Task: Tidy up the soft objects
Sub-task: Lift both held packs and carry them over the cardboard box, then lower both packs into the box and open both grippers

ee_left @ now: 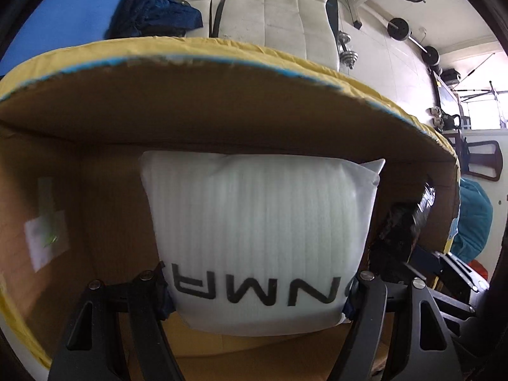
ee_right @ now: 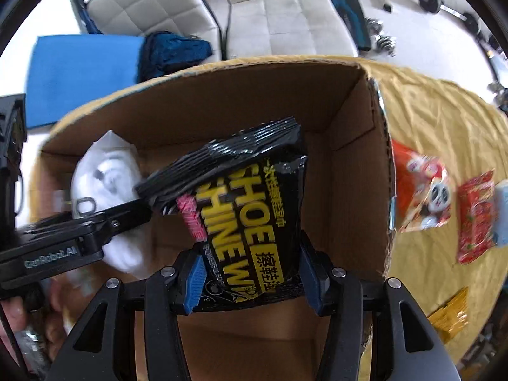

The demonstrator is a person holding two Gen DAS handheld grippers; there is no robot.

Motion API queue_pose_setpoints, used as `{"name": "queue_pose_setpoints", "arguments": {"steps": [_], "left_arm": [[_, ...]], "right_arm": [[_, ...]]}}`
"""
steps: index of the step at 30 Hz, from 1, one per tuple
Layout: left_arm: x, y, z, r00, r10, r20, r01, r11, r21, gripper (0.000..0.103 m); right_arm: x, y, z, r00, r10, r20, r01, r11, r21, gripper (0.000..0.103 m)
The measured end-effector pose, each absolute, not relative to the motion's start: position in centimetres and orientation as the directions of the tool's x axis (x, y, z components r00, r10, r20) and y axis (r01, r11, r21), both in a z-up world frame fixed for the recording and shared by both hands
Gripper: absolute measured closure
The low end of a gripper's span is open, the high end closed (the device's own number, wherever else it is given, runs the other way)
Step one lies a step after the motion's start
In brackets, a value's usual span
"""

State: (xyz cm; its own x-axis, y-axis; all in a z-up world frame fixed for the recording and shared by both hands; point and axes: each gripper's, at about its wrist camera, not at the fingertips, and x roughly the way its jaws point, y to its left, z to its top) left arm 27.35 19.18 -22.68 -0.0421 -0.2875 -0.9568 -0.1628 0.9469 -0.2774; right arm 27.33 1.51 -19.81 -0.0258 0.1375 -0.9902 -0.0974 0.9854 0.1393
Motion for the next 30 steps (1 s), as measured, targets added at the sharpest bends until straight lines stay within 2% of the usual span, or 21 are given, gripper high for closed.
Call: {"name": "queue_pose_setpoints", "arguments": {"steps": [8,21,28,30], "left_arm": [[28.0,18.2,-24.1,-0.085,-0.319,-0.944,-0.133,0.942,-0.307,0.029],[27.8,16.5,-22.9,-0.139,-0.252,-0.958,-0.079,0.967,-0.242,0.028],[27.6,16.9,-20.0,-0.091,-0.245,-0.965,-0.096,0.967,-0.236,0.019],[27.4,17.0,-19.1,-0.075,-0.25,-0.965,-0.099,0.965,-0.242,0.018]], "right_arm": [[29.0,3.5,-21.6,-0.044,0.124,-0.991,-0.149,0.98,0.129,0.049],[28.1,4.0,-22.9,-0.075,0.073,-0.994,-0.158,0.984,0.084,0.049],[28.6,4.0,-22.3,-0.071,0.061,-0.996,-0.168,0.983,0.072,0.048],[28.5,3.8,-21.7,-0.068,0.062,-0.996,-0.169,0.983,0.073,0.041]]}}
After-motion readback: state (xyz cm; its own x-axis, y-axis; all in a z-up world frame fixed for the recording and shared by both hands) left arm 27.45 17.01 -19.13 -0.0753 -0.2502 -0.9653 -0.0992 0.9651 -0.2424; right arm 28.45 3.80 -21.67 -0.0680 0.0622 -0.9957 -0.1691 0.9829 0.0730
